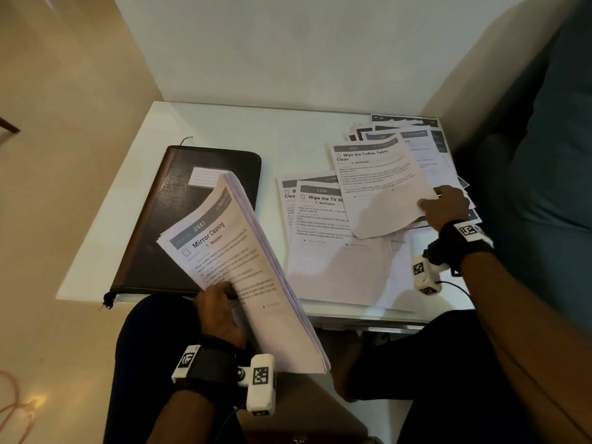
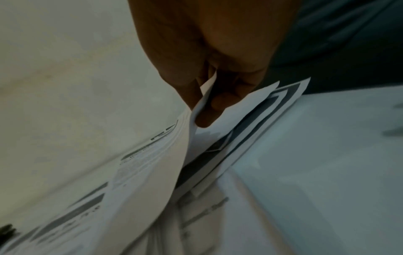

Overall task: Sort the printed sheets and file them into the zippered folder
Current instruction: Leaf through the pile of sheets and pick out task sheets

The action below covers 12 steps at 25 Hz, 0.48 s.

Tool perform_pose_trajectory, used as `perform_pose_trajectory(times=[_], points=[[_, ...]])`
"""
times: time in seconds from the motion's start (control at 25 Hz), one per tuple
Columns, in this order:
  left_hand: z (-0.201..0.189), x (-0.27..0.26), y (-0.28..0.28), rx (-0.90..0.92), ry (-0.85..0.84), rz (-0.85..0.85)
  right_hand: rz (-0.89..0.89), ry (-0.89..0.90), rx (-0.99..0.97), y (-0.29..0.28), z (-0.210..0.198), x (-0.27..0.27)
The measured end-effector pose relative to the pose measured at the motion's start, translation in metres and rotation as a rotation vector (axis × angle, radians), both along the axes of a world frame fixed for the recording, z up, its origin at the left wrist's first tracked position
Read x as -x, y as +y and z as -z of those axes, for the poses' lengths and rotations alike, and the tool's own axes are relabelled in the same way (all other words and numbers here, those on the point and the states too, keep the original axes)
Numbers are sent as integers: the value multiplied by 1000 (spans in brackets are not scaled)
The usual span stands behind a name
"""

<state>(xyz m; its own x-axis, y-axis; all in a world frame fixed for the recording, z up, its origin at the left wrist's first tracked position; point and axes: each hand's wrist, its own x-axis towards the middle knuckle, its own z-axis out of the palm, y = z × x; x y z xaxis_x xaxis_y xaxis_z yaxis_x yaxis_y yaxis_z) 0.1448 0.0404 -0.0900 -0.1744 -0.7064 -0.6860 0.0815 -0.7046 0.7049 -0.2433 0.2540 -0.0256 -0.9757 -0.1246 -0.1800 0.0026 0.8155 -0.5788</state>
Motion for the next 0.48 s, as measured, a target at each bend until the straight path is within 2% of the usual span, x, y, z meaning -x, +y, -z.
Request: perform_pose_trajectory(times=[0.08, 0.16, 0.24, 0.36, 0.48], points=[[0, 2, 2, 19, 29, 11, -7, 6, -157, 0, 0, 5], [-3, 3, 4, 53, 46, 22, -34, 114, -319, -7, -1, -11], [0, 4, 4, 83, 3, 52, -264, 190, -279, -25, 2, -51], [10, 3, 1, 36, -42, 52, -731, 14, -168, -56, 18, -138], [6, 0, 1, 36, -25, 62, -939, -111, -285, -75, 35, -201]])
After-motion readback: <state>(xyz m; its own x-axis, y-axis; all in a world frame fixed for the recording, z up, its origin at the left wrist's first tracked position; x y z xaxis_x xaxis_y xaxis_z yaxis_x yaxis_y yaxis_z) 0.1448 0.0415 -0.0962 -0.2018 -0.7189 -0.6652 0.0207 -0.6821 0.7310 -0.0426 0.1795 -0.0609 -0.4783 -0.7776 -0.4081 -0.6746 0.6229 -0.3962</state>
